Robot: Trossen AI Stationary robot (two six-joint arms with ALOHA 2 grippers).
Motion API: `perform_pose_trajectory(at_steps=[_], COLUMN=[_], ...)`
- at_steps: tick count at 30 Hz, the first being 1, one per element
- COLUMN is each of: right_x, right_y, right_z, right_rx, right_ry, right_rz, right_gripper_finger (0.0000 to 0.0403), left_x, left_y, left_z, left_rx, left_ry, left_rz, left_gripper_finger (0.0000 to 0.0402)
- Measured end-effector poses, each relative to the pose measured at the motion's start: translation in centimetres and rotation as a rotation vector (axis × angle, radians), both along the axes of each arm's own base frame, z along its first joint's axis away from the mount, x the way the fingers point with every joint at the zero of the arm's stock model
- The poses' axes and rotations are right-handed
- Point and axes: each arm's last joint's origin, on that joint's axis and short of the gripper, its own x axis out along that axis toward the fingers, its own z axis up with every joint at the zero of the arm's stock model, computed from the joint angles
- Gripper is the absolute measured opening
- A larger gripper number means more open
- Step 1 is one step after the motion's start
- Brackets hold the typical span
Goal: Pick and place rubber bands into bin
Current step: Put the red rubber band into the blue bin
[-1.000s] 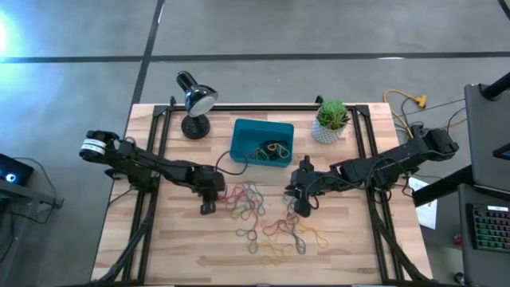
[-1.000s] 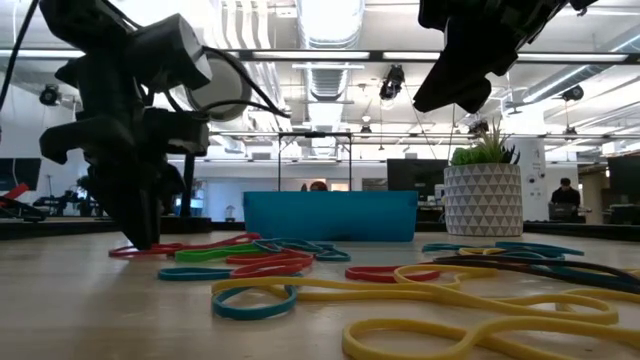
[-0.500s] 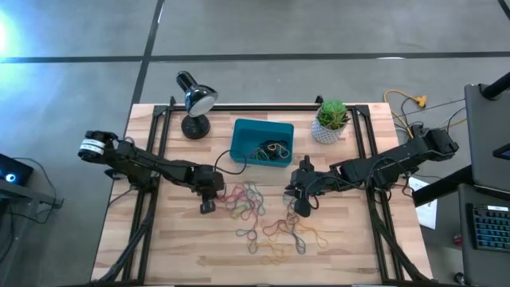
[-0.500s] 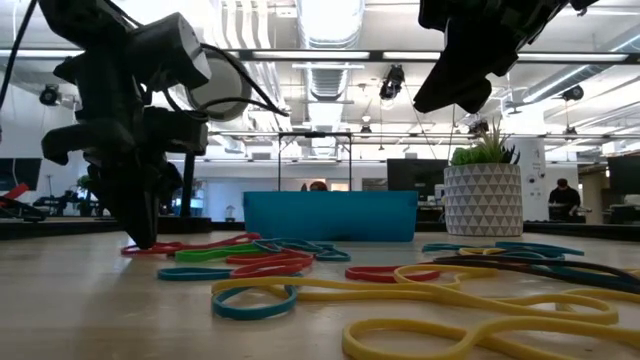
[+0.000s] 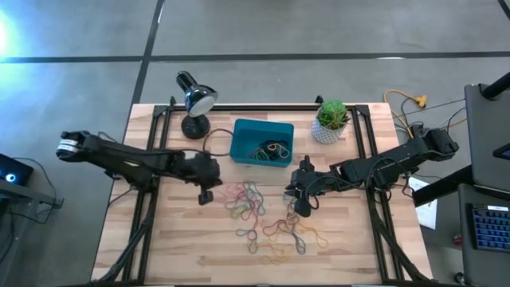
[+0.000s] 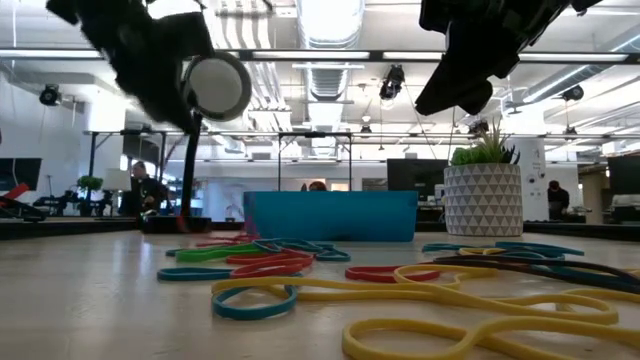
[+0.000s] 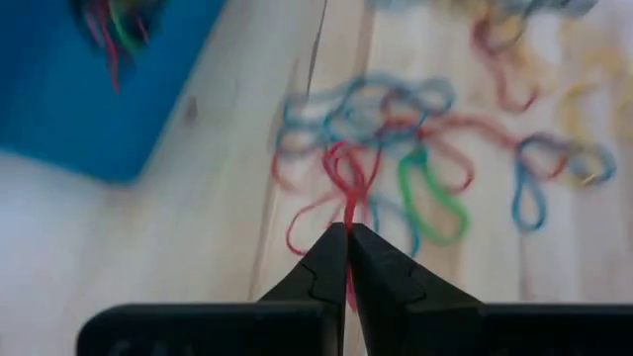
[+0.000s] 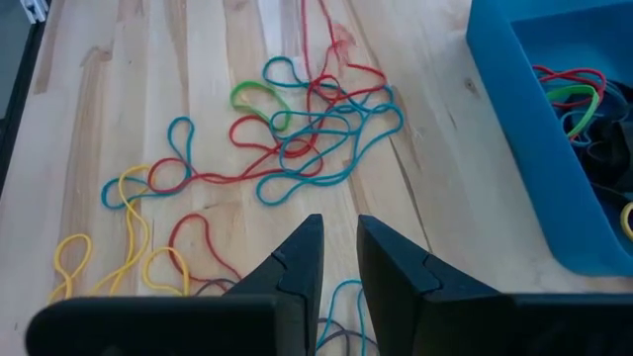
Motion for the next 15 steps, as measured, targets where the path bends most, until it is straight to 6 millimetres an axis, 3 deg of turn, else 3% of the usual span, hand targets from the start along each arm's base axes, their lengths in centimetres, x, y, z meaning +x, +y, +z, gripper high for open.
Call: perform_pose_trajectory(at_steps=[10, 15], right_x=[-0.1, -0.1], right_y=[0.0, -0.1], right_z=[-0.2, -0.3], right_rx=[-0.001, -0.014], right_ry=[0.006, 0.005], right_rz=[0.000, -0.013], right_gripper_finger=[0.0056, 0.0056], left_x=[-1.1, -0.7], left_y=[0.2, 0.5], left_z=[6.5, 8.0], left_rx=[0.131, 0.241], left_ry=[-0.297, -0.361], left_rz=[-0.091, -0.045], left_gripper_finger=[0.0000, 0.0000])
